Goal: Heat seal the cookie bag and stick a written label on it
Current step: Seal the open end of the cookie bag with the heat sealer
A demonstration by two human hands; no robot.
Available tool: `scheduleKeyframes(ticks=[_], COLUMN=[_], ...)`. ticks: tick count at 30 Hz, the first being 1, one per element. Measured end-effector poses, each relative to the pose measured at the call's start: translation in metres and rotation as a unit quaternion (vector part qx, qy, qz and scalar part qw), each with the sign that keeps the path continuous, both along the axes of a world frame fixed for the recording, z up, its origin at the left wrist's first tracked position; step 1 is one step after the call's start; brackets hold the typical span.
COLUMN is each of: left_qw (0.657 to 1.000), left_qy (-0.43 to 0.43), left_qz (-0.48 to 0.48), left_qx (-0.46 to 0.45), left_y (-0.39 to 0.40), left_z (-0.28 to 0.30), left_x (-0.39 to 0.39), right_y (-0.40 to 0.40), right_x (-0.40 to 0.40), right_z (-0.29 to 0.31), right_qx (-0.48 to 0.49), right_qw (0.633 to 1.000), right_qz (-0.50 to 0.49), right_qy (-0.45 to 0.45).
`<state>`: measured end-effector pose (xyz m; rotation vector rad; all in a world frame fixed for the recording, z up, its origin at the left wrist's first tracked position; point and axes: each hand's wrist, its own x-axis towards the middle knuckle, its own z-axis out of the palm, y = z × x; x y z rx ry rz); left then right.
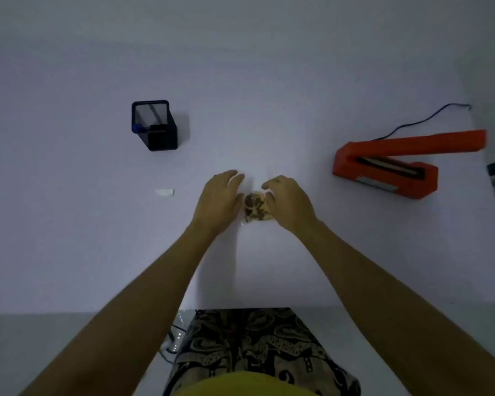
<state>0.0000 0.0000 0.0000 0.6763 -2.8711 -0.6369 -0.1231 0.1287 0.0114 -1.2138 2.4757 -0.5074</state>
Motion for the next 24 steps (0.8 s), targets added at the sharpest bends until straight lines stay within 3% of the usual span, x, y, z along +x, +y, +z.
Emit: scheduleKeyframes(ticks=[6, 12, 24], left_qw=[0.998, 0.998, 0.998], left_qy=[-0.005, -0.009, -0.058], left_qz=[-0.063, -0.065, 0.025], left_qx=[-0.006, -0.011, 0.008], left_y=[0.021, 0.019, 0.041], left_z=[-0.021, -0.038, -0.038], left_x=[-0.011, -0.018, -0.019], right_y=[-0.001, -0.007, -0.003], right_x=[-0.001, -0.008, -0.018], right_z=[-0.019, -0.025, -0.04], right_qx=[0.071, 0.063, 0.023], right_qw=[0.997, 0.997, 0.999], right_qz=[0.023, 0.036, 0.028], right_qy=[-0.009, -0.003, -0.019])
